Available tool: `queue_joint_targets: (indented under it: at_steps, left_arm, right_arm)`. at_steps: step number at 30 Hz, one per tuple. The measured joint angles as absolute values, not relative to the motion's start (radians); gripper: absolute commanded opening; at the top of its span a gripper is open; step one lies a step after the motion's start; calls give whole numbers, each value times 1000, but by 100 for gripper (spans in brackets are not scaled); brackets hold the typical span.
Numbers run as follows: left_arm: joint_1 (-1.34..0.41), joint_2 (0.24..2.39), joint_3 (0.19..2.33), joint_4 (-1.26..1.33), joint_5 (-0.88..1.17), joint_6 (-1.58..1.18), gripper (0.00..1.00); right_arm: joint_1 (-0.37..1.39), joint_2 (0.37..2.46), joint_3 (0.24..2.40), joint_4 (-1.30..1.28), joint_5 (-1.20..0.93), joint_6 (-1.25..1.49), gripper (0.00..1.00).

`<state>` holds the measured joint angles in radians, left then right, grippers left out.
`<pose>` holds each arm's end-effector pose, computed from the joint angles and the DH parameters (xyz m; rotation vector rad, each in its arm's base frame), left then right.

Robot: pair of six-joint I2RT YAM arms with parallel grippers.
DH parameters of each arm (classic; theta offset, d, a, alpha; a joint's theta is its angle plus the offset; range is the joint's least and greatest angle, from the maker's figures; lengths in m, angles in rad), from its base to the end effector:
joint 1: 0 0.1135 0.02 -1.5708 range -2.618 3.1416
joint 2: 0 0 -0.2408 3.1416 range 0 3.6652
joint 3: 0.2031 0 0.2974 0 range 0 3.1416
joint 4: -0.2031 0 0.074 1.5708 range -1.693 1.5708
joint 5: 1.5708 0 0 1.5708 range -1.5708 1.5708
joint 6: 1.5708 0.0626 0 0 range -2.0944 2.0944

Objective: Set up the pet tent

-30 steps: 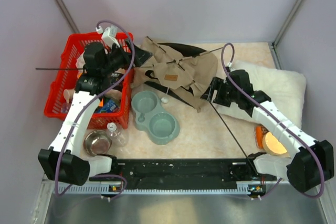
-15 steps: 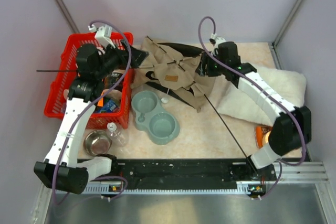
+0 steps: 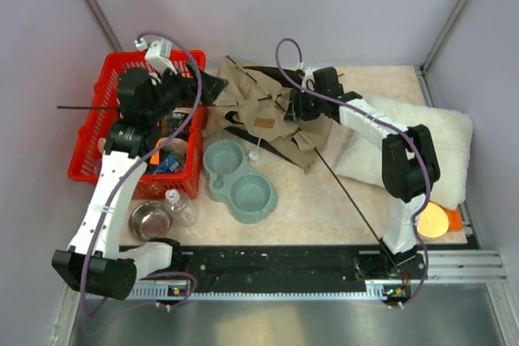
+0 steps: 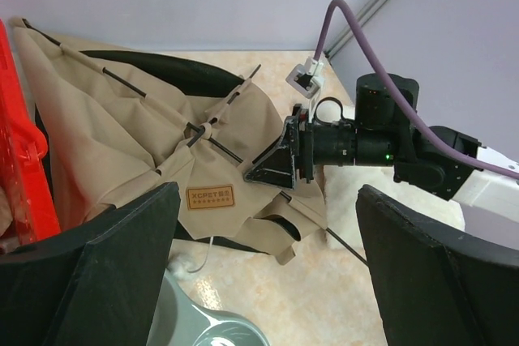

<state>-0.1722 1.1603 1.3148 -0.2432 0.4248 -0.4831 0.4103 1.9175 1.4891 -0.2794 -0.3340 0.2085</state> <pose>0.3237 -0.0825 0.4268 0.0678 1.7207 -0.8424 0.4438 0.2154 0.1870 -0.4135 2.2937 0.6989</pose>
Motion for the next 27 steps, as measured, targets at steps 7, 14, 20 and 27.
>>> queue_joint_targets:
  at_steps: [7,14,20,27]
  left_arm:
    - [-172,1161,1338,-264,413,-467,95]
    - [-172,1163,1356,-272,401,-441,95]
    - [-172,1162,1356,-294,393,-423,95]
    - [-172,1139,1356,-311,380,-419,95]
  right_arm:
    - [446,1973,1528,-276,-362,193,21]
    - [487,1988,1533,-298,-267,188,0]
    - [567,1956,1490,-283,-57,234,0]
    - [688,1878,1420,-277,171,384,0]
